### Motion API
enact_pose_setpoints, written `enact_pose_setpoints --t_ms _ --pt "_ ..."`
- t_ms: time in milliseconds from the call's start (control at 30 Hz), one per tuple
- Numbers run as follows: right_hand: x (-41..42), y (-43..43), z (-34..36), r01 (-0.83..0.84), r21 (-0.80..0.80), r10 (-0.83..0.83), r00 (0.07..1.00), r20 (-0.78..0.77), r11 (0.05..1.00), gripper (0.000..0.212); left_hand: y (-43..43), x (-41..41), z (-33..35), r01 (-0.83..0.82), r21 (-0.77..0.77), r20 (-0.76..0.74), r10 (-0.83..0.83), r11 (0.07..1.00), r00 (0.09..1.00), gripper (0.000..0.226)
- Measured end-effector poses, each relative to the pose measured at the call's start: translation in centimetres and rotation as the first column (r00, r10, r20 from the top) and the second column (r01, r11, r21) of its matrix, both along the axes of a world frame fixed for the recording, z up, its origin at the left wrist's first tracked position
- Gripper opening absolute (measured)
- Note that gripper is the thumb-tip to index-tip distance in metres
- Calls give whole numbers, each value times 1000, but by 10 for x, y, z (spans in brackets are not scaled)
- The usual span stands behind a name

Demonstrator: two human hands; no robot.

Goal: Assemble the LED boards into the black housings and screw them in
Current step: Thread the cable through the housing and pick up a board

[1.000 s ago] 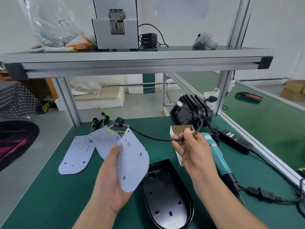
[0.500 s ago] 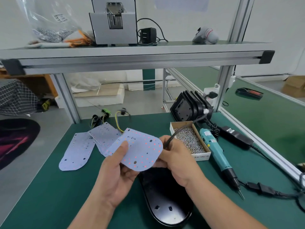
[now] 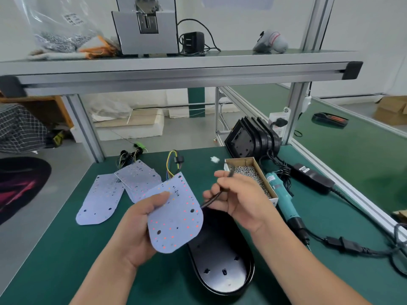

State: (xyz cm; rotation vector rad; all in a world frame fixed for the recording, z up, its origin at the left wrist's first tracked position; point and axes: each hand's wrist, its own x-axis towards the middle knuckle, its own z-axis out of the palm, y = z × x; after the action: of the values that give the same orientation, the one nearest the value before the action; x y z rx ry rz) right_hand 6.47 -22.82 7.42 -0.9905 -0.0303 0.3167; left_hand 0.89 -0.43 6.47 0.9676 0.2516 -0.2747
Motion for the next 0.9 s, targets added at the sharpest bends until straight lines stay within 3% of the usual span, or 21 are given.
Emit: enact_pose_setpoints --t_ms 133,233,300,333,433,500,667,900 --pt "14 -18 -2 141 16 -141 989 -35 990 14 16 -6 9 -3 117 -22 5 993 1000 22" --pt "28 -41 -3 325 -4 -325 944 -53 946 19 34 -9 16 -70 107 25 68 992 997 24" --pt "33 -54 -8 407 -106 -408 913 15 907 18 34 -7 17 -105 49 36 103 993 994 23" --pt "33 -57 -11 420 -228 -409 908 96 878 23 29 -5 16 -114 19 17 113 993 993 21" --pt "31 -57 -14 379 -644 -150 912 383 665 41 4 0 2 -109 29 -39 110 994 993 23" --pt "26 -56 -7 378 -812 129 870 475 445 21 -10 4 -7 -144 43 -75 147 989 986 21" --pt "6 -46 10 378 -909 520 748 413 177 16 -18 7 -22 -282 0 -94 281 959 955 18" --pt "-14 -15 9 490 -870 656 674 341 -50 20 -19 9 -29 -402 146 -52 413 904 909 14"
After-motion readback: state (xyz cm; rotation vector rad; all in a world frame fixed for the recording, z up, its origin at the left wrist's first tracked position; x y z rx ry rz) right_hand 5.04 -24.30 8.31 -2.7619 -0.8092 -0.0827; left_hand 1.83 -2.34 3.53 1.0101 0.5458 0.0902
